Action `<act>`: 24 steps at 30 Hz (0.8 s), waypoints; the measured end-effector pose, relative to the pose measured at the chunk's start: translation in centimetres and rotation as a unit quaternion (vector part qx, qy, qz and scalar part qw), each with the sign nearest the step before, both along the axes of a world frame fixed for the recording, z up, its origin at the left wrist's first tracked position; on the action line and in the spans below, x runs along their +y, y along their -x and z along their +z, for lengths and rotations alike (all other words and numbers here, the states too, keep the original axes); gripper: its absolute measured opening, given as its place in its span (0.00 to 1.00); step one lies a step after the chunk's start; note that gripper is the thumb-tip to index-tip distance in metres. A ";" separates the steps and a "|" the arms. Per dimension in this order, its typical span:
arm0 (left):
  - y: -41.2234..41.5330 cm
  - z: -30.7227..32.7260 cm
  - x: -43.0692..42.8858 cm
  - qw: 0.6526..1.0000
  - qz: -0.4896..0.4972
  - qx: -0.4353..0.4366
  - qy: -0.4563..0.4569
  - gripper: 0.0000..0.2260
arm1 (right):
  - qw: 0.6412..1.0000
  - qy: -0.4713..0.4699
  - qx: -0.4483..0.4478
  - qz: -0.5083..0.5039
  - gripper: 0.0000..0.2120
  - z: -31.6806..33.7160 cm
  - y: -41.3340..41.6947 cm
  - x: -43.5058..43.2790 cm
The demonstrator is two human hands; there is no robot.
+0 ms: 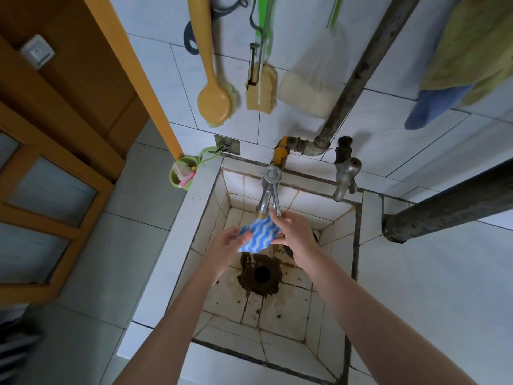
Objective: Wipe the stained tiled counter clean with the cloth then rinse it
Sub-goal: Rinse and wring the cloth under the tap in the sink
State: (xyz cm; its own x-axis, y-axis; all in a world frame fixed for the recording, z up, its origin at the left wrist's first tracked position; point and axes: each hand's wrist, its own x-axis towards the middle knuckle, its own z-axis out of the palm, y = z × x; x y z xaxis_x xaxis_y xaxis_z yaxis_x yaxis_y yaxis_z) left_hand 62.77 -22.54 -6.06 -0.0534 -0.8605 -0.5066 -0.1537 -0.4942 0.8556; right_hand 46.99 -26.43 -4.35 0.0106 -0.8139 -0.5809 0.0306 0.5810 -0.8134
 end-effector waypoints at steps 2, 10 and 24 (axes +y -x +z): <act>-0.3 -0.1 0.2 1.000 -0.006 0.013 -0.007 0.12 | 1.000 -0.002 -0.014 -0.012 0.06 0.0 -0.1 0.2; -1.4 -1.6 1.4 0.997 0.057 0.036 -0.046 0.07 | 0.999 0.030 -0.009 -0.021 0.10 -1.0 -0.3 1.2; 0.5 0.0 1.1 0.989 0.040 0.139 -0.038 0.12 | 0.992 0.007 -0.084 0.094 0.21 -3.4 -2.5 1.8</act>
